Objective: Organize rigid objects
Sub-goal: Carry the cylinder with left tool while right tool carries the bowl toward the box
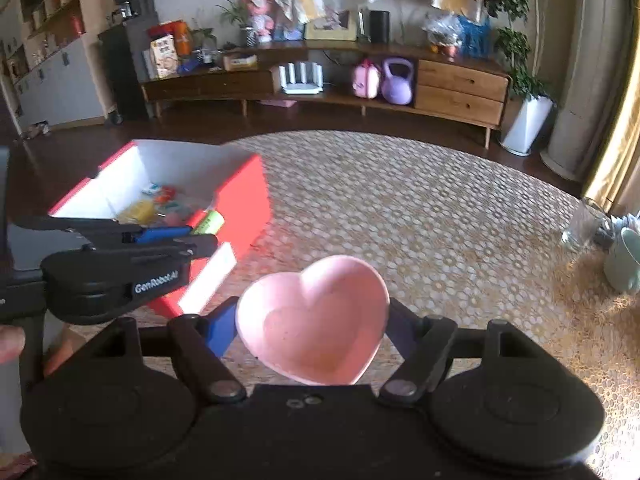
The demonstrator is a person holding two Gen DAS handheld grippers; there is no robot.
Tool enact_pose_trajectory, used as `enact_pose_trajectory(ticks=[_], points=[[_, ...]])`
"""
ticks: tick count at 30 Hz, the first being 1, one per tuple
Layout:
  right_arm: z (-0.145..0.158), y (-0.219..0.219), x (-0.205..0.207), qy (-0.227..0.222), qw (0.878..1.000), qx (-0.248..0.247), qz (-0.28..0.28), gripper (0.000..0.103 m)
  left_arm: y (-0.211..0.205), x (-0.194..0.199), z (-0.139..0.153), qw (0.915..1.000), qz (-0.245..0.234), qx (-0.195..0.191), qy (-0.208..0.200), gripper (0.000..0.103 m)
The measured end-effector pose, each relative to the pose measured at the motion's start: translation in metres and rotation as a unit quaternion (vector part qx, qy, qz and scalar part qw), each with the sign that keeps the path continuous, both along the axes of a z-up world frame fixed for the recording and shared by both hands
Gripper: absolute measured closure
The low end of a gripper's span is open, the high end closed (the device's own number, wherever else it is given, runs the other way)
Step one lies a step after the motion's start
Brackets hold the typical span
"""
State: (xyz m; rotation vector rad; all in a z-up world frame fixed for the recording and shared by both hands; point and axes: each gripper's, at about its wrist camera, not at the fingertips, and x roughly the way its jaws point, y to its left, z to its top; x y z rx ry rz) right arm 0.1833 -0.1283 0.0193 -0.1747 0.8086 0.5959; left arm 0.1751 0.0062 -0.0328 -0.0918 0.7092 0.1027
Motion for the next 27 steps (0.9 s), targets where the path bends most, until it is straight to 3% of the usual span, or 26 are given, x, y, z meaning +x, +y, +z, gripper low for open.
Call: enact_pose_trajectory(ticks=[14, 18, 27], points=[[0.016, 0.084, -0.030, -0.027, 0.998, 0.000, 0.061, 0.028, 0.079, -0.049, 0.021, 0.9999, 0.016, -0.005, 0.001, 0.087], [0.014, 0.109, -0.030, -0.028, 0.997, 0.001, 0.075, 0.028, 0.104, -0.053, 0.022, 0.9995, 0.025, -0.017, 0.005, 0.087], [0.007, 0.152, -0.027, -0.031, 0.995, -0.004, 0.096, 0.028, 0.157, -0.055, 0.023, 0.9986, 0.052, 0.002, 0.007, 0.087]])
